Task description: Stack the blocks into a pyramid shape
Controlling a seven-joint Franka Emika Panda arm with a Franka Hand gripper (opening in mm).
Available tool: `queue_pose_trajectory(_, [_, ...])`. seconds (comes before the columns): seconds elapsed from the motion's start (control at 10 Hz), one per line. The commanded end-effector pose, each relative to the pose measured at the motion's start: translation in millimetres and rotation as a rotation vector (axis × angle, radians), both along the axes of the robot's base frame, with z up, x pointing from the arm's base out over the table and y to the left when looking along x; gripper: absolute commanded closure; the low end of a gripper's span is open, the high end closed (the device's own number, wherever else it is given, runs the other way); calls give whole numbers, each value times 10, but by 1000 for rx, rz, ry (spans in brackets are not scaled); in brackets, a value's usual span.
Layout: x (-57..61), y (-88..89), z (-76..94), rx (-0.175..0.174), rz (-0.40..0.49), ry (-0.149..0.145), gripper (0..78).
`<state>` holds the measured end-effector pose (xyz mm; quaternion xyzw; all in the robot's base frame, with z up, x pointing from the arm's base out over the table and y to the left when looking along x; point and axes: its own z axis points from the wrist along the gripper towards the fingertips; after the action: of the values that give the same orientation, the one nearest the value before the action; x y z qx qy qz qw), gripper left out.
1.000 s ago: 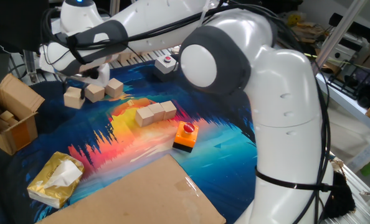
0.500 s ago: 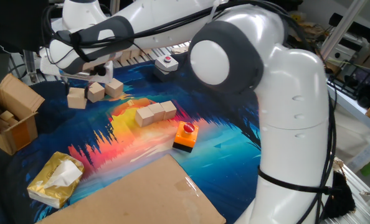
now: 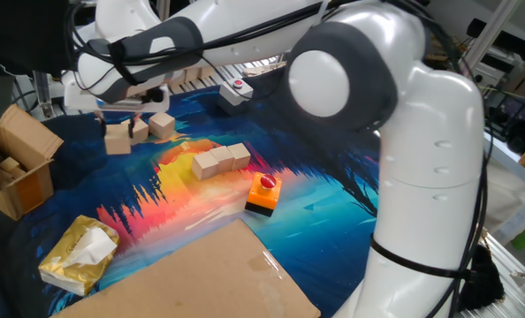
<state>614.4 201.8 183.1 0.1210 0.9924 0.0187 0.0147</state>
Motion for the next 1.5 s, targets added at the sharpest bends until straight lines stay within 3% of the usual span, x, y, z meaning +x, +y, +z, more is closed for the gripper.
queue_pose_trajectory(0.1, [-112, -74, 121, -4, 54, -1, 764])
queue_pose_trajectory(0.7, [-112, -74, 121, -9, -125, 0, 764])
queue_pose_trajectory(1.2, [-128, -97, 120, -28, -65, -13, 764])
queue_pose_trajectory(1.3, [-167, -162, 114, -25, -55, -17, 764])
queue_pose_trajectory(1.5, [-211, -564, 61, -17, 7, -21, 764])
